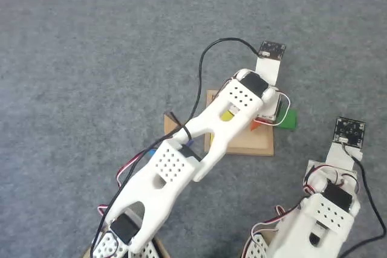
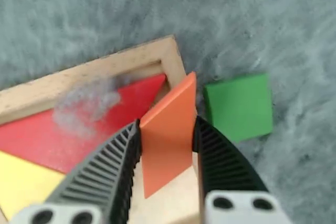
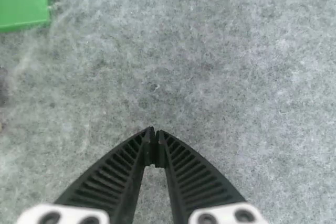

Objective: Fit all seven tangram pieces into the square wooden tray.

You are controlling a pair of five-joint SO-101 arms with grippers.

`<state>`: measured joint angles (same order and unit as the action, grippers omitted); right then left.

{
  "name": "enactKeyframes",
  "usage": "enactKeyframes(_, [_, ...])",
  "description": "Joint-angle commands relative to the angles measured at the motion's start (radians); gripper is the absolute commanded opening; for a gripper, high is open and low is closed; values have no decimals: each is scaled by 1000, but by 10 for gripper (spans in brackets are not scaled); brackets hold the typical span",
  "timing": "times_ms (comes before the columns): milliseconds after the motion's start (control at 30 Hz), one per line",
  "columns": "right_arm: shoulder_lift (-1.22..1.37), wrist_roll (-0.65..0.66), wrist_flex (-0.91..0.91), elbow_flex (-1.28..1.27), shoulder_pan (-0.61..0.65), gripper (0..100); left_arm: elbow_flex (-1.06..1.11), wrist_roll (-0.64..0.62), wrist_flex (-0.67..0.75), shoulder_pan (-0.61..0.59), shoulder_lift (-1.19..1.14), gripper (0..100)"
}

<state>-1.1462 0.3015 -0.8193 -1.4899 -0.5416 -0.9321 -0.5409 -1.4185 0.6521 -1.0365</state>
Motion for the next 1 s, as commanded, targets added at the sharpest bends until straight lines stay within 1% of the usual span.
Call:
enactKeyframes(0, [-27, 11, -13, 5, 8, 6, -157, 11, -75, -18, -14, 138])
enactKeyframes(100, [-27, 11, -13, 5, 8, 6, -232, 9, -114, -41, -43, 145])
enactKeyframes(267, [-27, 11, -13, 5, 8, 6, -320, 9, -164, -49, -103, 228])
enactKeyframes(533, [-27, 12, -13, 5, 8, 6, -412, 14, -176, -55, -147, 228])
enactKeyframes(633, [-27, 12, -13, 5, 8, 6, -530, 17, -244, -72, -115, 228])
enactKeyframes(700, [-27, 12, -13, 5, 8, 6, -645, 55, -308, -75, -80, 228])
enactKeyframes(767, [-27, 12, -12, 5, 8, 6, -748, 132, -344, -81, -32, 226])
enactKeyframes(800, [-27, 12, -13, 5, 8, 6, -751, 173, -341, -103, 0, 217])
enactKeyframes(867, [-27, 12, -13, 3, 8, 6, -730, 215, -341, -153, 91, 192])
enactKeyframes(900, [-27, 12, -13, 3, 8, 6, -711, 233, -341, -186, 133, 180])
enactKeyframes(967, [-27, 12, -12, 3, 8, 6, -638, 310, -341, -267, 221, 151])
